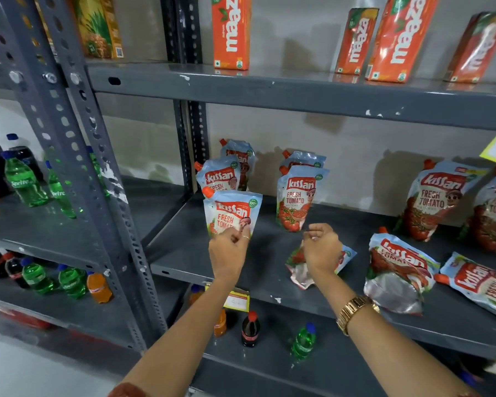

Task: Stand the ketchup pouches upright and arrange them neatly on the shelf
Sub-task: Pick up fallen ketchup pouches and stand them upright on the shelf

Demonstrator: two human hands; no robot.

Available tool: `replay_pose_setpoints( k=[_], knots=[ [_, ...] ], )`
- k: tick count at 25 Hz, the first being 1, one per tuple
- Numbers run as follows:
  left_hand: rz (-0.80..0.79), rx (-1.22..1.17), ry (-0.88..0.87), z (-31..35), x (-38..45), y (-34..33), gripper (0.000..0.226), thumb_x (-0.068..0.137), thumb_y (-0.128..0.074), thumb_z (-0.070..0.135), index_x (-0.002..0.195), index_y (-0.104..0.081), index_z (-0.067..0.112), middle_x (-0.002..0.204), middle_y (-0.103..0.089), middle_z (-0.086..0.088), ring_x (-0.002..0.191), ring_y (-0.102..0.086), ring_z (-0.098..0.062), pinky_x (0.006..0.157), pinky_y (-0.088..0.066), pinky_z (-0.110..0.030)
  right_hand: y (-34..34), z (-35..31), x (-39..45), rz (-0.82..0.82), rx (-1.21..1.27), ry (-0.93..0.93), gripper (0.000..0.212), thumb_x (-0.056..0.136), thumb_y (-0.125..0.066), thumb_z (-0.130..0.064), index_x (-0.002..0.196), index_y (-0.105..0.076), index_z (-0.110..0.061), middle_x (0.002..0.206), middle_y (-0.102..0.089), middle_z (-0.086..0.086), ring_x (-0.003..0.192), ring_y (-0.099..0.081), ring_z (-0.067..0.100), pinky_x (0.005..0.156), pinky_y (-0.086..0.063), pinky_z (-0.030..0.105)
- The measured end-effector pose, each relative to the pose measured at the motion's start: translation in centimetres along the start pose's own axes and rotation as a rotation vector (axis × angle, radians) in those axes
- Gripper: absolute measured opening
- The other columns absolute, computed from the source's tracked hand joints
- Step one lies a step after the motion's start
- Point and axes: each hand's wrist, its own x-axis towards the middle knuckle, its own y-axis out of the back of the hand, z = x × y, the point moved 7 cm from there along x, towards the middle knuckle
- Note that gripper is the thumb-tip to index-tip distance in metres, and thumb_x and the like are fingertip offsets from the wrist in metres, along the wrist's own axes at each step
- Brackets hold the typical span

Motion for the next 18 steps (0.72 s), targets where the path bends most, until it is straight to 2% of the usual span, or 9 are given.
replay_pose_setpoints(
  k=[3,5,7,9,12,14,16,18],
  knots=[
    [-0.164,0.048,-0.009,0.6,-1.6,-3.8,0.044,0.082,-0.064,0.036,0.050,-0.057,0.006,0.054,-0.062,-0.016,0.058,-0.064,-0.034,0.061,-0.056,-0.044,2.1,2.1,0.5,0.014,-0.068,-0.015,0.019,0.078,-0.059,0.001,0.097,-0.063,0.001,0.097,-0.070,0.022,0.093,-0.065,0.037,0.082,-0.052,0.041],
    [-0.300,0.068,0.036,0.4,-2.6,-6.4,0.046,0.079,-0.068,0.035,0.048,-0.055,0.003,0.051,-0.058,-0.020,0.052,-0.061,-0.032,0.061,-0.056,-0.046,2.8,3.9,1.0,-0.027,-0.161,-0.080,0.025,0.077,-0.061,-0.003,0.101,-0.062,0.003,0.104,-0.068,0.025,0.099,-0.062,0.040,0.085,-0.051,0.042],
    [-0.399,0.066,0.133,0.4,-3.6,-8.5,0.047,0.075,-0.072,0.038,0.052,-0.056,0.001,0.055,-0.057,-0.018,0.055,-0.058,-0.027,0.065,-0.055,-0.045,3.4,5.6,1.3,-0.116,-0.271,-0.153,0.031,0.077,-0.063,-0.014,0.103,-0.062,0.002,0.110,-0.066,0.025,0.104,-0.060,0.041,0.088,-0.050,0.042],
    [-0.461,0.047,0.239,0.0,-4.2,-10.1,0.045,0.072,-0.074,0.042,0.057,-0.059,0.002,0.063,-0.061,-0.016,0.062,-0.062,-0.027,0.069,-0.059,-0.046,3.3,6.3,1.1,-0.233,-0.316,-0.155,0.036,0.078,-0.064,-0.024,0.103,-0.064,0.002,0.111,-0.067,0.023,0.105,-0.061,0.039,0.088,-0.050,0.039],
    [-0.506,-0.007,0.386,-0.4,-5.0,-11.4,0.036,0.071,-0.077,0.034,0.058,-0.062,0.004,0.085,-0.072,-0.023,0.080,-0.070,-0.033,0.074,-0.060,-0.047,3.0,6.4,0.8,-0.353,-0.343,-0.065,0.036,0.082,-0.058,-0.023,0.108,-0.064,0.001,0.114,-0.067,0.021,0.107,-0.061,0.036,0.090,-0.049,0.038],
    [-0.520,-0.043,0.467,-0.3,-5.5,-11.5,0.030,0.071,-0.078,0.030,0.062,-0.062,0.007,0.093,-0.071,-0.024,0.080,-0.070,-0.034,0.075,-0.060,-0.047,2.9,6.6,0.8,-0.397,-0.361,-0.058,0.035,0.083,-0.056,-0.022,0.109,-0.064,-0.001,0.115,-0.067,0.019,0.108,-0.060,0.035,0.089,-0.049,0.036],
    [-0.617,-0.045,0.556,0.3,-6.6,-11.2,0.029,0.072,-0.078,0.028,0.069,-0.059,0.006,0.086,-0.068,-0.019,0.068,-0.067,-0.029,0.066,-0.061,-0.041,2.9,7.1,1.0,-0.420,-0.366,-0.080,0.032,0.081,-0.056,-0.016,0.107,-0.065,-0.001,0.114,-0.068,0.020,0.107,-0.061,0.035,0.088,-0.049,0.035],
    [-0.821,-0.009,0.655,0.7,-8.1,-11.2,0.029,0.076,-0.074,0.027,0.082,-0.055,0.006,0.081,-0.060,-0.013,0.064,-0.064,-0.026,0.056,-0.059,-0.033,3.0,7.7,1.2,-0.426,-0.334,-0.125,0.031,0.079,-0.058,-0.013,0.106,-0.065,-0.001,0.113,-0.068,0.020,0.106,-0.062,0.035,0.089,-0.051,0.035]
  ],
)
